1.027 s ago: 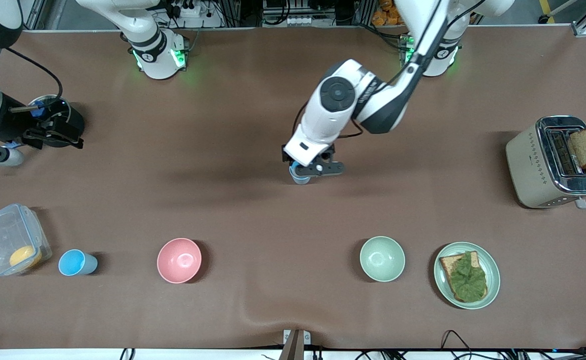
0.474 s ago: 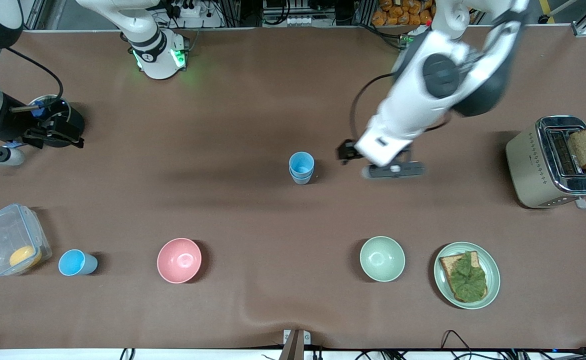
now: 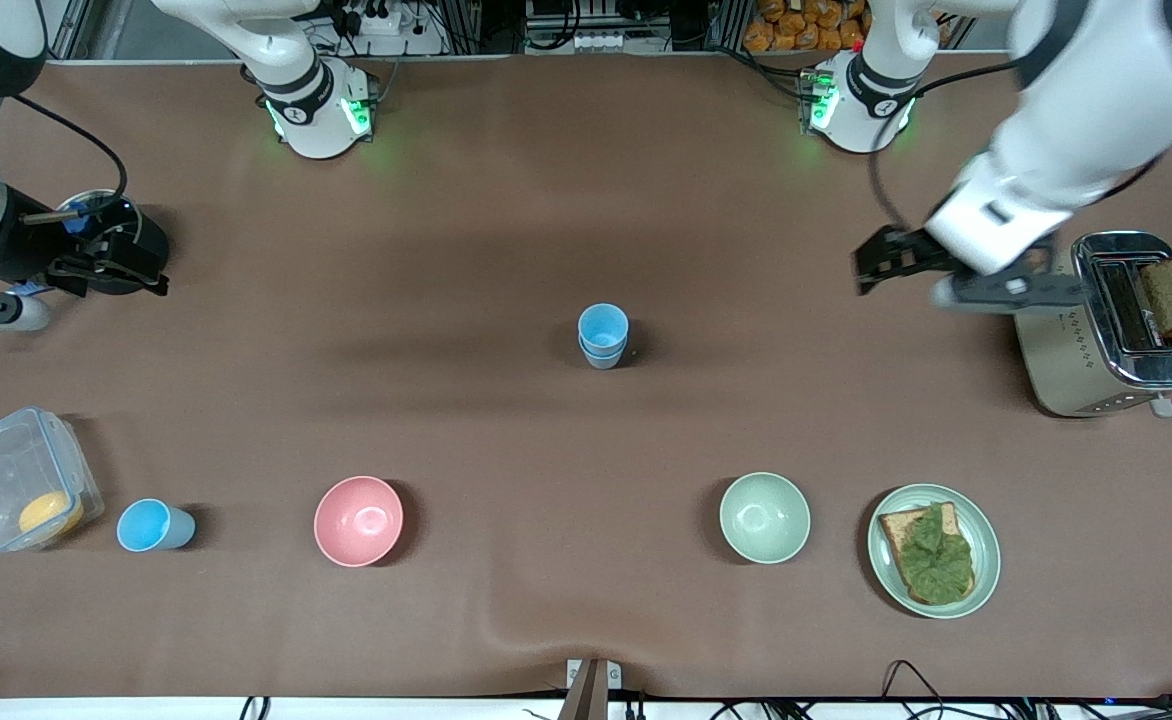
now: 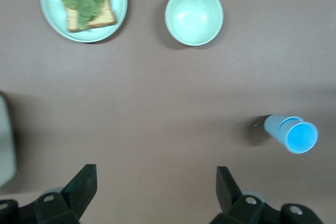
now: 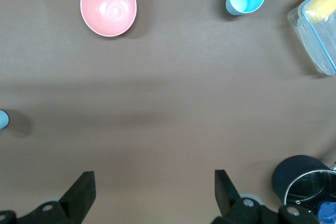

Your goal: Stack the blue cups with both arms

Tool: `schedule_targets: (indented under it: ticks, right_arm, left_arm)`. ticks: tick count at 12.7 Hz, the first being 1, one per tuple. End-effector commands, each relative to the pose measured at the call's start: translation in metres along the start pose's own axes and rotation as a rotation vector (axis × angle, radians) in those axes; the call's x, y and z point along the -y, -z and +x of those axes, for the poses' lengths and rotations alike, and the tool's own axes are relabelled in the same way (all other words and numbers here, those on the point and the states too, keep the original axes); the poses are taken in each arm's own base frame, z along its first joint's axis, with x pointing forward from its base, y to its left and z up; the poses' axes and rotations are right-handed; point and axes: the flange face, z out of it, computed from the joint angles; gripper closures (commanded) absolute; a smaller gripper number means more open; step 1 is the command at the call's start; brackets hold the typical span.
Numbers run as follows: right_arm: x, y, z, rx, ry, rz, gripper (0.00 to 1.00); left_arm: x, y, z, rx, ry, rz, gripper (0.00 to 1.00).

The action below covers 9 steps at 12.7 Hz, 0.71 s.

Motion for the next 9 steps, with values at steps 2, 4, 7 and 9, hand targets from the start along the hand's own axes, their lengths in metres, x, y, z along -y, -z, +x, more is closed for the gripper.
schedule_targets:
  ticks: [2,4,7,9]
  right_arm:
    - [0.001,0.003,-0.005,-0.002,-0.009,-0.005,0.00]
    - [0.000,0.003,-0.004,-0.003,-0.010,-0.003,0.00]
    - [0.001,0.003,-0.004,-0.005,-0.009,-0.003,0.00]
    - [0.000,0.004,-0.004,-0.009,-0.010,-0.004,0.00]
  left_arm:
    - [0.038,0.031,-0.026,0.015,-0.016,0.087,0.00]
    - [0.058,0.039,-0.031,0.025,-0.031,0.092,0.00]
    - [0.068,0.045,-0.033,0.046,-0.022,0.094,0.00]
    - [0.068,0.046,-0.033,0.051,-0.020,0.094,0.00]
